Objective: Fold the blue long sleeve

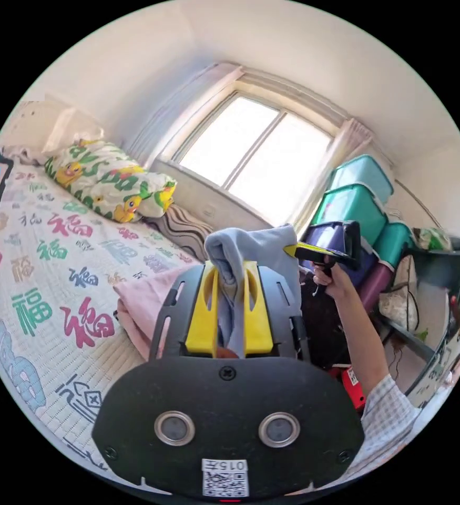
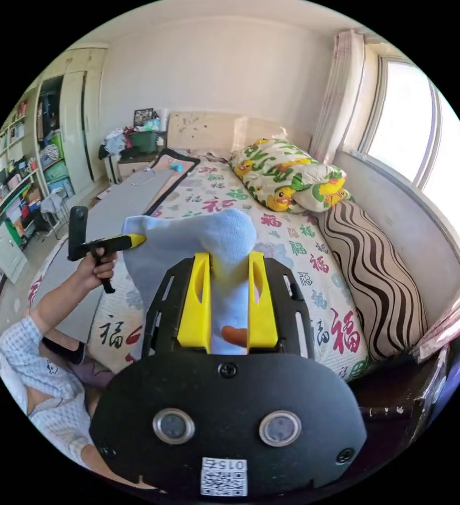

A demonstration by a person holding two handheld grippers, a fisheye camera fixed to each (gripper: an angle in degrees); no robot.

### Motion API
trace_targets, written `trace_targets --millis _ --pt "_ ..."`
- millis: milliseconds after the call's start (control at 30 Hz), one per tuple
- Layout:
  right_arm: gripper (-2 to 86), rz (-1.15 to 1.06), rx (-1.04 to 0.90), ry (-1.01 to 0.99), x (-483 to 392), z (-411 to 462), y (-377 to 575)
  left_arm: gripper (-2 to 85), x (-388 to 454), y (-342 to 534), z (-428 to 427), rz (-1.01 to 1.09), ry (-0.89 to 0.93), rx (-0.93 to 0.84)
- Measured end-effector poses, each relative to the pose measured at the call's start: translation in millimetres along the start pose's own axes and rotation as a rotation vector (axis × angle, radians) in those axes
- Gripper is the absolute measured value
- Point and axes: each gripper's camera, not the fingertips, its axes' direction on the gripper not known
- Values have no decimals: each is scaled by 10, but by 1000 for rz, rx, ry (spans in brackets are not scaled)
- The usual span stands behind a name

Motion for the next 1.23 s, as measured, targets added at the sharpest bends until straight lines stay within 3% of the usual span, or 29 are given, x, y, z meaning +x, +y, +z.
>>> trace_targets --millis 133,300,433,567,733,867,1033,1233 --pt "30 170 42 339 -42 1107 -15 71 -420 -263 296 -103 -153 -17" --pt "0 114 -6 587 -147 1690 51 76 -588 -593 603 -73 -135 -97" --pt "-9 223 164 537 -32 1322 201 77 -400 -840 412 -145 -122 -95" --pt "-10 213 435 346 -59 592 761 75 427 -1161 -185 77 -229 -138" --pt "-10 185 471 150 -220 -161 1731 71 1690 -1197 -896 315 -54 -186" --pt "-9 306 515 141 -291 -574 2922 61 2828 -733 -1164 477 114 -165" --pt "-5 573 439 233 -153 -463 4096 69 3889 -7 -798 568 240 -174" --pt "16 871 127 291 471 224 4770 92 4681 656 424 444 314 -417"
